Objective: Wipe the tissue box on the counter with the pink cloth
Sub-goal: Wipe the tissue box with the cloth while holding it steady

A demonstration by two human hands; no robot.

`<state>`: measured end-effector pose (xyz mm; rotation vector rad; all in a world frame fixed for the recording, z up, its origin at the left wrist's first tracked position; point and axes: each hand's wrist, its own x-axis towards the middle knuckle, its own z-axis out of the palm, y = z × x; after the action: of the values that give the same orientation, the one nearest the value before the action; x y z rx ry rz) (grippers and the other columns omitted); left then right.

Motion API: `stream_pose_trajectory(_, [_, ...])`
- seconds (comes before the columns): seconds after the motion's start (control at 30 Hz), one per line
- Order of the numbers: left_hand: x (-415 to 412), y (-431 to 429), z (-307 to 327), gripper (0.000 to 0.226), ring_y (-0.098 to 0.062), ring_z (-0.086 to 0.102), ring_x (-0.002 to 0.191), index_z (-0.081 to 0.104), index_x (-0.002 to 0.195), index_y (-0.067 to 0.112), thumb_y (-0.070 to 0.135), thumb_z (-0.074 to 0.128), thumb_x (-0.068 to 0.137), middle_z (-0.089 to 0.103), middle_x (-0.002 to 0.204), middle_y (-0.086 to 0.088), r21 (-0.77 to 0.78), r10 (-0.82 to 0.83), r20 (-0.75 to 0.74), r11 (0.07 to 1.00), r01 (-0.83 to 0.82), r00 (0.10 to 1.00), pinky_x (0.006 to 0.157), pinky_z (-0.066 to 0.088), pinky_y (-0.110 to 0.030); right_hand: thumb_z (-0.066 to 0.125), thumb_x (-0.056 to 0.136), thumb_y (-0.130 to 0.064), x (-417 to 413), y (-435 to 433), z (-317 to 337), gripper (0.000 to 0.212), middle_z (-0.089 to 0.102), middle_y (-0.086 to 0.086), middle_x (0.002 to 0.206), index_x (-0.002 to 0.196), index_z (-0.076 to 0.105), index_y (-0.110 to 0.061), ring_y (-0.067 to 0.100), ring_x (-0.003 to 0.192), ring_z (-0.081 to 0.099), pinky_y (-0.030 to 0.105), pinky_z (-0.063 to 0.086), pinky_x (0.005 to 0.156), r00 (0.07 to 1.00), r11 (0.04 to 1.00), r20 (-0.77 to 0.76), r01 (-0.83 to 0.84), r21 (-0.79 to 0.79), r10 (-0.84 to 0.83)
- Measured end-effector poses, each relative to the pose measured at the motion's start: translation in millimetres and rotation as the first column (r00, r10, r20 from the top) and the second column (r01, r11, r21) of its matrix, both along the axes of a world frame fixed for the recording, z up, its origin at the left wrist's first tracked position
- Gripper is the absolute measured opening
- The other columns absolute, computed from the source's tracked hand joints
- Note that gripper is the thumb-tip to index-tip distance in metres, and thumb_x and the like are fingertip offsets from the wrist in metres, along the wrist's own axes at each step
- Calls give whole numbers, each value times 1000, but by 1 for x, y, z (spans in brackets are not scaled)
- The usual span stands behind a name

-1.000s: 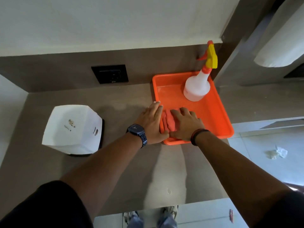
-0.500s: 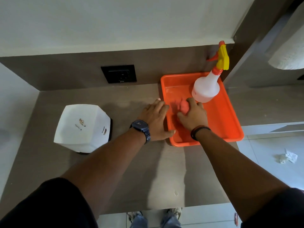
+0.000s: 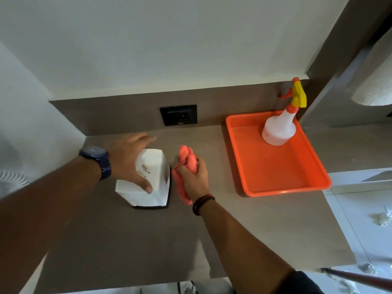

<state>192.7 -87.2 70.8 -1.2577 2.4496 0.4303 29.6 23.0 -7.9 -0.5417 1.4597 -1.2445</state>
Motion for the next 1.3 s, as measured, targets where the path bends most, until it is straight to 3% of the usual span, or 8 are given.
stream_pose_trajectory(0.13, [18,8,-18,160,-22,22,141,7,149,19,82,73,16,18,158,-2,31,-25,36,999,24,999,114,27,-39,60,96,-12,25,-13,-6,49,60,-11,111,143,47,-16,-10,89,60,0,49,67,997,998,59,-43,-36,46])
stream_pose_trajectory(0.2, [18,10,-24,157,-23,21,141,5,149,18,75,80,23,18,158,-3,8,-29,25,1000,28,999,114,28,-38,62,92,-47,37,-23,-8,52,63,-11,124,139,52,-29,3,111,62,21,52,99,997,997,32,-72,-34,73])
stream_pose_trajectory(0.27, [15,13,-30,153,-24,22,141,5,149,16,67,85,29,19,157,-4,-39,-29,11,999,29,1000,113,28,-38,56,84,-69,45,-28,-16,51,62,-10,131,128,58,-42,9,121,59,42,46,110,997,997,7,-72,-21,72])
stream_pose_trajectory(0.37, [10,16,-36,147,-25,26,138,9,148,17,62,87,32,24,154,-4,-100,-23,-9,995,22,1000,110,29,-38,48,87,-71,49,-29,-28,41,62,-12,128,117,61,-46,9,122,57,41,43,110,999,999,-20,-43,-20,42])
stream_pose_trajectory(0.63, [4,23,-35,140,-27,34,131,18,145,18,56,90,30,34,147,-4,-107,36,-41,993,-41,999,106,33,-40,43,73,-90,81,9,-59,74,61,-8,129,129,55,-44,14,121,58,48,46,107,997,996,-1,77,43,-77])
stream_pose_trajectory(0.87, [10,21,-35,136,-24,38,127,20,142,23,62,84,28,37,143,1,-93,26,-65,995,-32,998,102,39,-39,55,96,-49,64,-14,-31,16,71,-6,111,105,64,-38,12,105,65,37,52,96,989,986,-52,132,-99,-138])
stream_pose_trajectory(1.17, [13,16,-41,144,-25,27,137,11,147,20,64,85,31,25,154,-2,-92,0,-46,996,-4,999,113,29,-39,56,89,-54,61,-34,-50,14,71,-15,101,85,65,-45,14,105,67,44,51,102,988,989,41,148,18,-149])
stream_pose_trajectory(1.3, [14,14,-44,143,-24,33,132,13,145,22,70,78,26,30,150,0,-109,-4,-50,994,-2,999,109,33,-39,53,81,-73,77,-9,-55,38,71,-11,110,102,67,-45,13,105,67,46,54,97,981,982,43,188,37,-189])
